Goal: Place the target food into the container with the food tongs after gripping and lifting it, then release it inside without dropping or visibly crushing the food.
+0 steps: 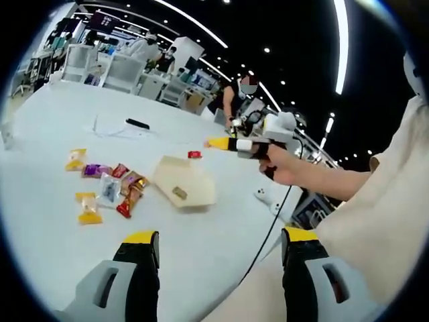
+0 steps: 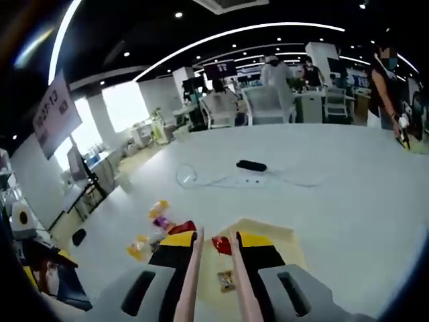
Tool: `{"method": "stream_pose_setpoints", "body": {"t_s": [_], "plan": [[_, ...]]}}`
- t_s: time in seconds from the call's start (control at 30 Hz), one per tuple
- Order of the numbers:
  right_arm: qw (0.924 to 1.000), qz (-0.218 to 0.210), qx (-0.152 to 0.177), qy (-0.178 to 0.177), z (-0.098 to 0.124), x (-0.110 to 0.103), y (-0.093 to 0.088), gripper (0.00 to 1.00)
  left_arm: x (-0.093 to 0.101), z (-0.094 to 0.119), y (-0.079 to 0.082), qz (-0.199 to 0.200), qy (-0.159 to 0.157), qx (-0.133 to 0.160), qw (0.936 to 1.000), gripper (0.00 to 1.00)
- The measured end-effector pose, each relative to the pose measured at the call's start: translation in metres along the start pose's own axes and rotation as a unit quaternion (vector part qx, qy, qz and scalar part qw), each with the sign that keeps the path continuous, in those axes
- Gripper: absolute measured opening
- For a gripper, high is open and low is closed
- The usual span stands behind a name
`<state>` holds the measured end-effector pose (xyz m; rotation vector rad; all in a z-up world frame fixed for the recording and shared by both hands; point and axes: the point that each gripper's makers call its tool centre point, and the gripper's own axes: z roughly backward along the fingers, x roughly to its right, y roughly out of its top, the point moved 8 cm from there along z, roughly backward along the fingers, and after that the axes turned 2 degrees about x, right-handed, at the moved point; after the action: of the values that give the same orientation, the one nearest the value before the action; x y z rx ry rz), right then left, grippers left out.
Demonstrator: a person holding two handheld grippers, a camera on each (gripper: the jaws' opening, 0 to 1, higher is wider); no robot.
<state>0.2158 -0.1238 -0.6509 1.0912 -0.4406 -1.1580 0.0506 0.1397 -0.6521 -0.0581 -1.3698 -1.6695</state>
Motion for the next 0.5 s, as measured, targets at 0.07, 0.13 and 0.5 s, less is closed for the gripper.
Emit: {"method": "stream_pose_setpoints", "body": {"t_s": [0.07, 0.13, 0.5], "plan": [[1.0, -0.003, 0.001, -0.001, 0.0, 0.0, 0.0, 0.22, 0.0, 0.001, 0.0, 0.0, 0.001, 0.001, 1.0, 0.74], [1.0, -0.005, 0.001, 0.0, 0.0, 0.0, 0.0, 0.23, 0.0, 0.002, 0.001, 0.0, 0.002, 0.001, 1.0, 0.74], [0.9997, -0.017, -0.008, 0.015, -0.008, -0.011, -0.009, 0.25, 0.0, 0.011, 0.004, -0.003, 0.01, 0.007, 0.9999, 0.74]]}}
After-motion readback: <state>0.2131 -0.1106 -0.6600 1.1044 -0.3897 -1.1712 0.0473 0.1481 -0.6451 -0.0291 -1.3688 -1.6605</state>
